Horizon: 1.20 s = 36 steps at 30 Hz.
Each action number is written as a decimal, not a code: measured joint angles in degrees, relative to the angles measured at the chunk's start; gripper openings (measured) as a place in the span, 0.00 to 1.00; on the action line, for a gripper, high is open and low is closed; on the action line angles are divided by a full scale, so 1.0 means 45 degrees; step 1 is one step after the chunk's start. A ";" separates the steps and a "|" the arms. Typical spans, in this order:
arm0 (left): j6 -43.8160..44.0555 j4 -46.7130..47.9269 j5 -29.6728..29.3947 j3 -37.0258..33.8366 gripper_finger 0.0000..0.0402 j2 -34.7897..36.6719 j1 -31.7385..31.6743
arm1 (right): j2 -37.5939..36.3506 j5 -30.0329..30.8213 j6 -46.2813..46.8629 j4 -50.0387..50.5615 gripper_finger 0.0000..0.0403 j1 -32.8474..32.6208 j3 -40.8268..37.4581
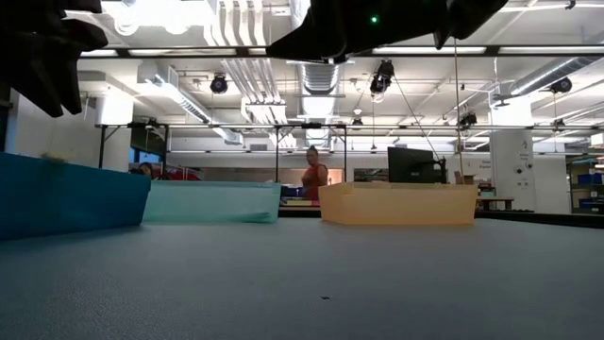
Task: Sort silverware by color (type)
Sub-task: Put the light yellow knife into the blue bin
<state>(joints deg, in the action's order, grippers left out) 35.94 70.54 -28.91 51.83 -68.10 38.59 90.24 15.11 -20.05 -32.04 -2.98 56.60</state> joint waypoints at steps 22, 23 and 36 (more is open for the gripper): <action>0.5269 -0.0362 0.1198 -0.0541 0.22 0.0032 -0.0001 | -0.0012 0.0000 0.0354 0.0275 0.34 -0.0029 -0.0005; 0.5831 -0.0370 0.1405 -0.0739 0.20 0.0077 -0.0001 | -0.0033 0.0001 0.0426 0.0413 0.34 -0.0029 -0.0005; 1.3188 -0.2486 0.3565 -0.2713 0.00 0.0488 -0.0001 | -0.0223 0.0000 0.0824 0.1314 0.34 -0.0029 -0.0005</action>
<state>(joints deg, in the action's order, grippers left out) 95.29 59.36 -12.86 39.63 -65.90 38.59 89.23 15.11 -16.34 -26.13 -3.11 56.58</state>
